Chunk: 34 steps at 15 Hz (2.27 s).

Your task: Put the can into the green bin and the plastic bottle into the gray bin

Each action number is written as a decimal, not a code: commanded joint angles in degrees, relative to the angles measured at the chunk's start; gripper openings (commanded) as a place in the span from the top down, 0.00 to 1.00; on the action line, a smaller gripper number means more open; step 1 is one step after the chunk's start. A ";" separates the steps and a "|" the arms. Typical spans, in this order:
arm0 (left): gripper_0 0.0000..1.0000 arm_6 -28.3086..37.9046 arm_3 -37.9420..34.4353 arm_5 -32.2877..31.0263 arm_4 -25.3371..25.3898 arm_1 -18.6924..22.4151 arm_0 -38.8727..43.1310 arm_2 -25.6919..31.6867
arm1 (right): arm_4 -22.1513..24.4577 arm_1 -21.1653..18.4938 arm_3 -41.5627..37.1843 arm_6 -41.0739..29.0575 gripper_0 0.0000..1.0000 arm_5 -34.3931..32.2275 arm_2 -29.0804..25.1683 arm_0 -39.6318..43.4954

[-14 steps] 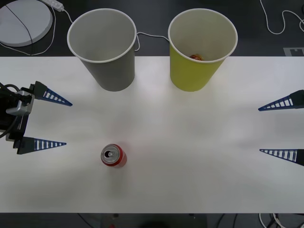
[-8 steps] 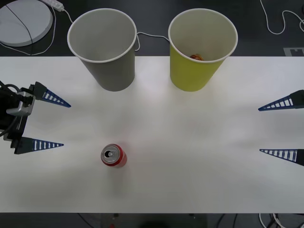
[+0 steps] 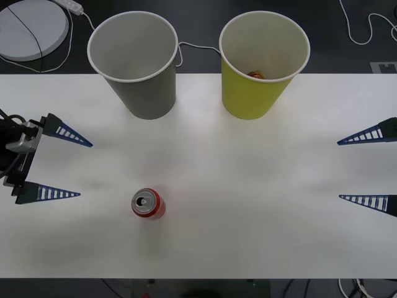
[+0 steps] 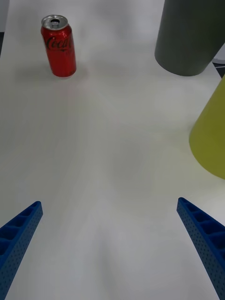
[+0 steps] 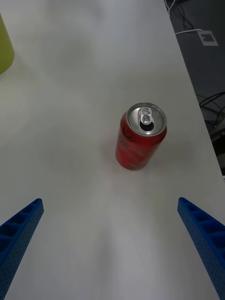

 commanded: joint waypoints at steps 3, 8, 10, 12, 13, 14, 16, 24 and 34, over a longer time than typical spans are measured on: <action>0.00 -12.88 10.55 5.22 7.34 -0.08 -0.01 -6.23 | 0.01 0.00 0.01 0.00 0.00 0.00 0.00 0.00; 0.00 -26.24 20.74 7.42 13.84 -2.81 -0.01 -10.36 | 0.01 0.00 0.01 0.00 0.00 0.00 0.00 0.00; 0.00 -31.60 25.49 6.80 16.22 -5.36 -0.01 -10.71 | 0.01 0.00 0.01 0.00 0.00 0.00 0.00 0.00; 0.00 -34.85 28.74 6.63 18.41 -6.76 -0.01 -12.11 | 0.01 0.00 0.01 0.00 0.00 0.00 0.00 0.00; 0.00 -36.26 29.97 6.54 19.29 -7.29 -0.01 -12.91 | 0.01 0.00 0.01 0.00 0.00 0.00 0.00 0.00; 0.00 -37.84 31.29 6.63 20.00 -7.82 -0.01 -13.61 | 0.01 0.00 0.01 0.00 0.00 0.00 0.00 0.00; 0.00 -39.16 33.40 6.01 20.08 -9.49 -0.01 -13.78 | 0.01 0.00 0.01 0.00 0.00 0.00 0.00 0.00; 0.00 -39.43 35.59 5.92 20.17 -13.44 0.17 -15.10 | 0.01 0.00 0.01 0.00 0.00 0.00 0.00 0.00; 0.00 -40.22 37.53 8.74 20.00 -20.39 0.43 -15.10 | 0.01 0.00 0.01 0.00 0.00 0.00 0.00 0.00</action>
